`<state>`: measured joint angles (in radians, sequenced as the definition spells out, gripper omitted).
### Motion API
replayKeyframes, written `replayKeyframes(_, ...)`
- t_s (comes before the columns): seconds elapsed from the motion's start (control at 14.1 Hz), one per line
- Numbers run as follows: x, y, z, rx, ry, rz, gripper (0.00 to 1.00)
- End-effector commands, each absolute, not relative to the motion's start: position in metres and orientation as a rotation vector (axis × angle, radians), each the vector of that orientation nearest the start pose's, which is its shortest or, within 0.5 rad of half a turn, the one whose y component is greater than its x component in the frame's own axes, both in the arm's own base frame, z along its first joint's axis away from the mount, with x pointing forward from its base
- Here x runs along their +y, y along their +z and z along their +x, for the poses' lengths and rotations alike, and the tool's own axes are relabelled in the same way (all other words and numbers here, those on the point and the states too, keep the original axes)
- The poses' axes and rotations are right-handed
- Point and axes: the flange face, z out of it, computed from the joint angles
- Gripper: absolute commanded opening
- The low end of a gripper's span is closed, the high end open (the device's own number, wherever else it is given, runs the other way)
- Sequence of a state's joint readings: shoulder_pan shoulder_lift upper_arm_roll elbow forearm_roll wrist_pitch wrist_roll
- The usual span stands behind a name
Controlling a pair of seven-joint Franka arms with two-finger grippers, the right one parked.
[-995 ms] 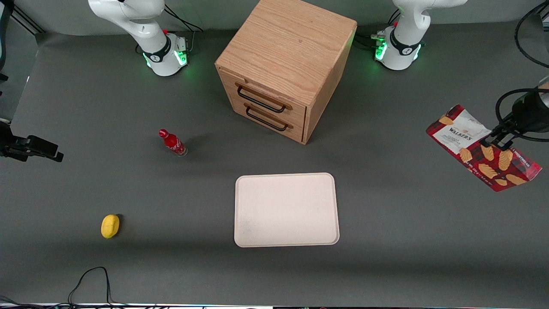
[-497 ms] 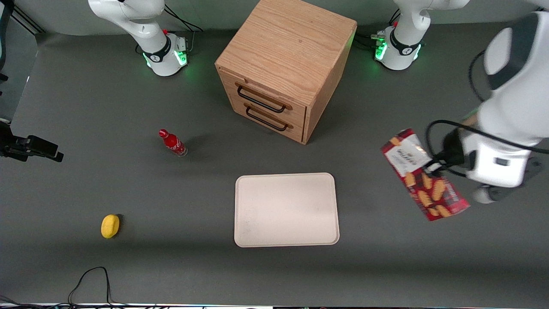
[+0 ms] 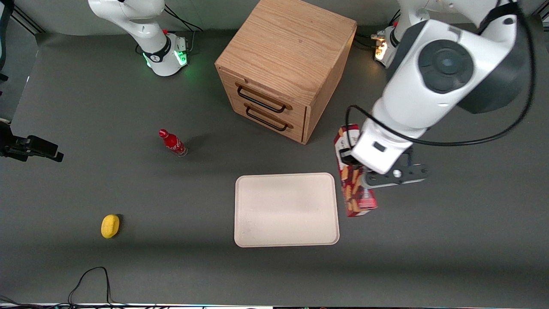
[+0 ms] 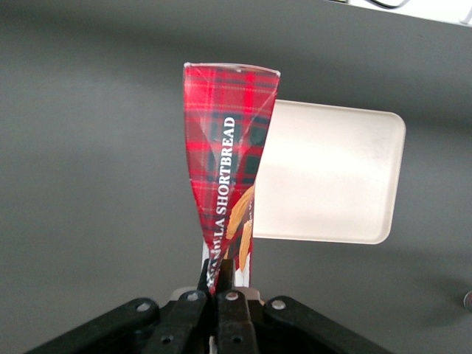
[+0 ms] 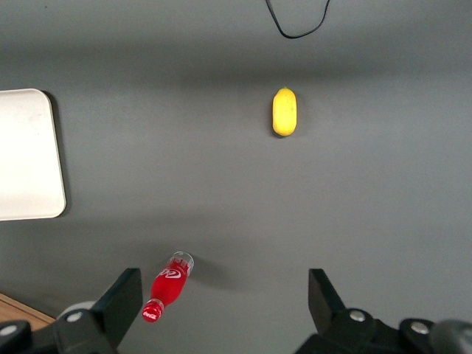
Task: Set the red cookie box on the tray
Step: 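Lower the cookie box onto the tray's edge with the left gripper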
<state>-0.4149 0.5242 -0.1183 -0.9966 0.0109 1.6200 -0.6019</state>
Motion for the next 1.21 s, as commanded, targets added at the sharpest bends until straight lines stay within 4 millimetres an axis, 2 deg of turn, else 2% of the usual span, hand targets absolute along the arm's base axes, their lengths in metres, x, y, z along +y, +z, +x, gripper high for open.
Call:
replayKeyframes(0.0,-0.377,0.565,0.61,0.117,-0.156,-3.204,0.0)
replayKeyframes(0.21,-0.382,0.528,0.618,0.144,-0.078,-3.181,0.0)
replayKeyframes(0.43,-0.37,0.467,0.642,0.165,0.026,-3.144,0.0)
replayKeyframes(0.64,-0.356,0.419,0.665,0.136,0.015,-3.156,0.0)
replayKeyframes(0.99,-0.361,0.315,0.672,0.07,0.023,-3.161,0.0)
replayKeyframes(1.14,-0.365,0.281,0.673,0.003,0.016,-3.14,0.0)
